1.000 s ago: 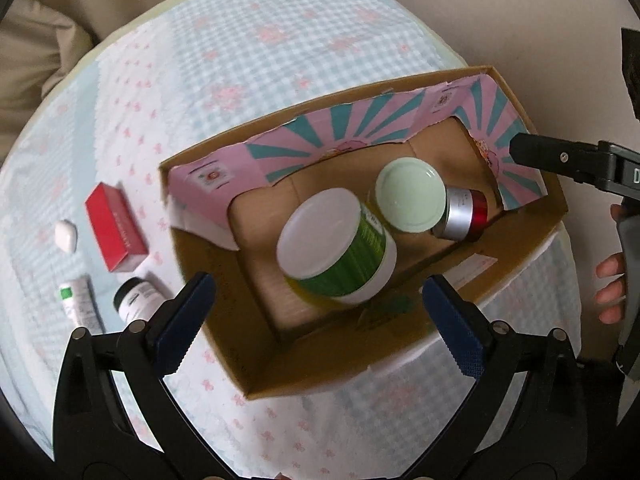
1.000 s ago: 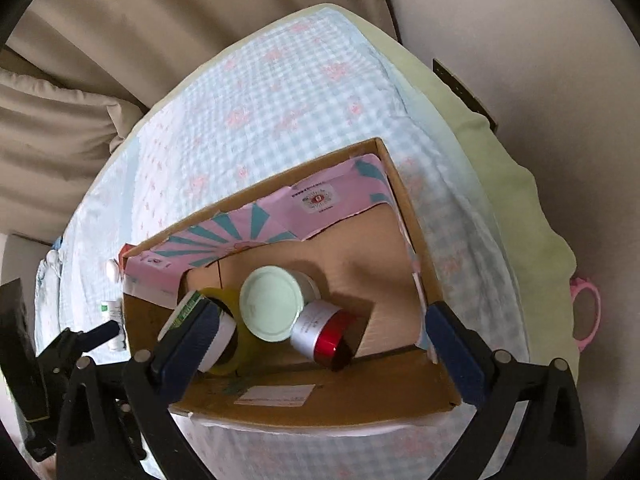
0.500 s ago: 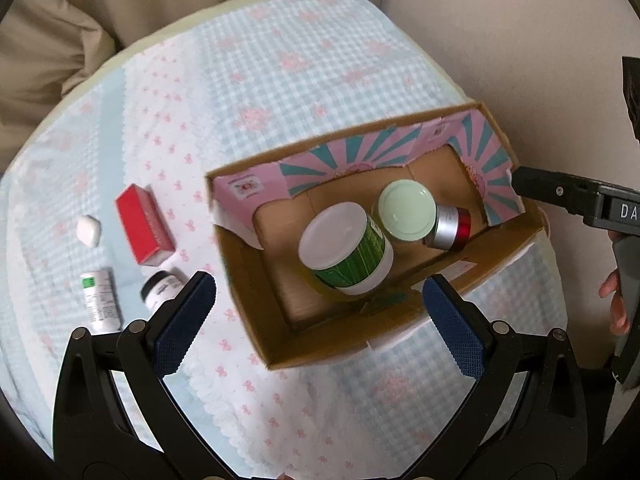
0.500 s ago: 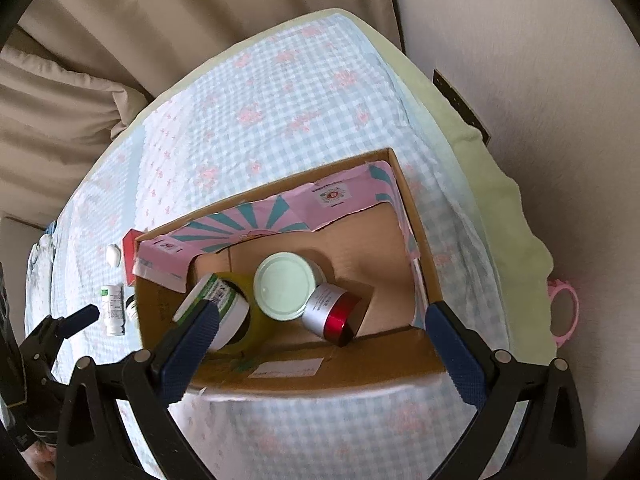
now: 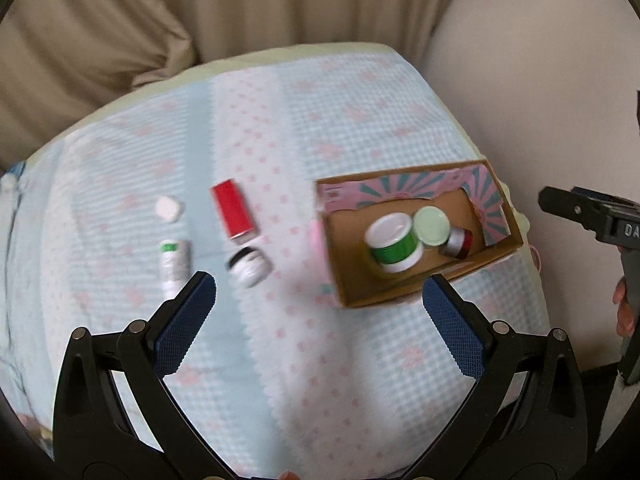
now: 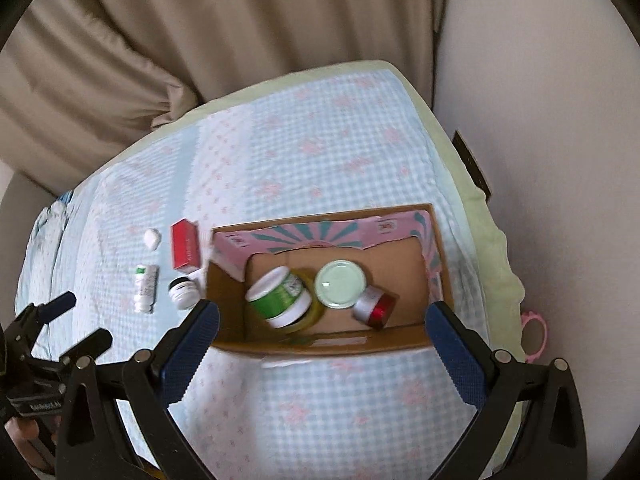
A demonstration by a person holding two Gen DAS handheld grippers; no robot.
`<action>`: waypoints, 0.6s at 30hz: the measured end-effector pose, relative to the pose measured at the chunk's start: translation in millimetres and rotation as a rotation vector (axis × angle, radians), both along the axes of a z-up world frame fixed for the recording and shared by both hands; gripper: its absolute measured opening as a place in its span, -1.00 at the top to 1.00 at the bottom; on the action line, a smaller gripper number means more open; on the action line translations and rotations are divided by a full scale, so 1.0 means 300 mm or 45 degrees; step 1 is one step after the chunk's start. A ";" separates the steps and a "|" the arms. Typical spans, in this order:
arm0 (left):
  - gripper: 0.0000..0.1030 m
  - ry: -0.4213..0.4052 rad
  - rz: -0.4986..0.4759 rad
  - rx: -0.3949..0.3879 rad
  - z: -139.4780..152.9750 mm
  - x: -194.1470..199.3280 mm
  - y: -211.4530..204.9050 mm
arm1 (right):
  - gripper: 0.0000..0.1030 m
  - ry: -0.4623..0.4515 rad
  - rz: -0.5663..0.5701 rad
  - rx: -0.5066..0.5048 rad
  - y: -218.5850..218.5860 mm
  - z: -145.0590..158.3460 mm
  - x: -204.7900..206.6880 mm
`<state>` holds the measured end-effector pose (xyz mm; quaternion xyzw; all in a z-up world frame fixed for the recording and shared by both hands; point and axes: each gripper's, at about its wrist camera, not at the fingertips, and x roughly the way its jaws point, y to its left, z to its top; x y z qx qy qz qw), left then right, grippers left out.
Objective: Organize rigid objects
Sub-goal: 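Withdraw both tools from the cardboard box back over the remaining objects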
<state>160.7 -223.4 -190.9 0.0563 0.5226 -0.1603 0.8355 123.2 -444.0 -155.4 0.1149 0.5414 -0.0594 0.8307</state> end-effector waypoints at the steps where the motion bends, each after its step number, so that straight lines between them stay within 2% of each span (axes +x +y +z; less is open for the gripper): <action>1: -0.99 0.002 0.015 -0.010 0.014 -0.006 0.035 | -1.00 0.001 0.006 -0.007 0.033 0.020 -0.004; 5: -0.99 -0.008 0.067 -0.053 0.073 -0.033 0.192 | -1.00 -0.047 0.051 -0.025 0.189 0.100 -0.036; 10: -0.99 -0.049 0.124 -0.065 0.128 -0.051 0.382 | -1.00 -0.080 0.134 -0.062 0.400 0.150 -0.041; 18: -0.99 -0.051 0.171 -0.075 0.139 -0.035 0.672 | -1.00 -0.099 0.211 -0.124 0.712 0.151 -0.019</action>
